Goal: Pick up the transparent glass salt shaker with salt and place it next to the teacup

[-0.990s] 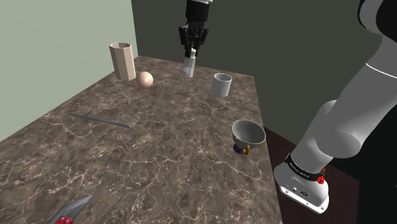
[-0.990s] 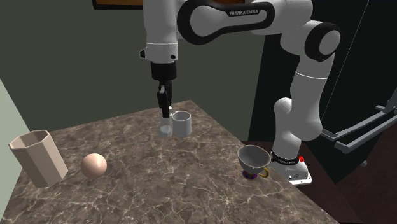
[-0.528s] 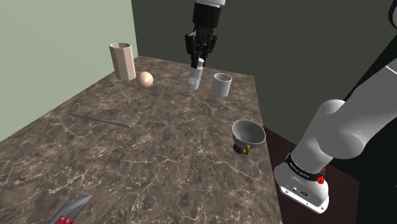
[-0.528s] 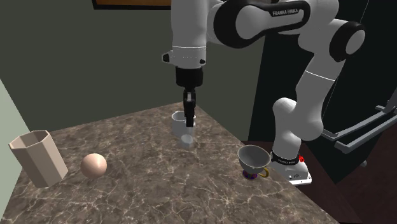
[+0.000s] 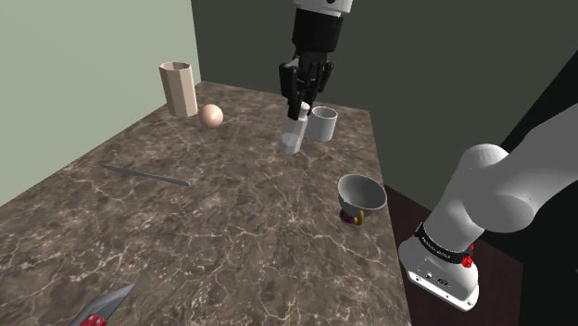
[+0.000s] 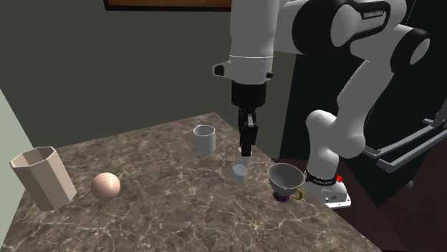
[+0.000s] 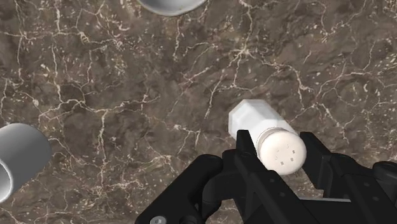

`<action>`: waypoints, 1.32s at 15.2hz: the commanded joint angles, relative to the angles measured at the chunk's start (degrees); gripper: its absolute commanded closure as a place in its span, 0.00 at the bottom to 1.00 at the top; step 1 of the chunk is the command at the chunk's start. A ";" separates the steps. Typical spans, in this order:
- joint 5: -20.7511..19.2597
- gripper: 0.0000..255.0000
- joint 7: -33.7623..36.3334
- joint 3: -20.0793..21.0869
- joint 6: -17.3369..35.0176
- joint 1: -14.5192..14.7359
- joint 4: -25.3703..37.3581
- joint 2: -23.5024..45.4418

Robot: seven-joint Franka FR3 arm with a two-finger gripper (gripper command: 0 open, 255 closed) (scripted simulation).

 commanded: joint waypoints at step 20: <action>9.48 1.00 19.89 15.61 2.07 8.44 -7.45 -9.71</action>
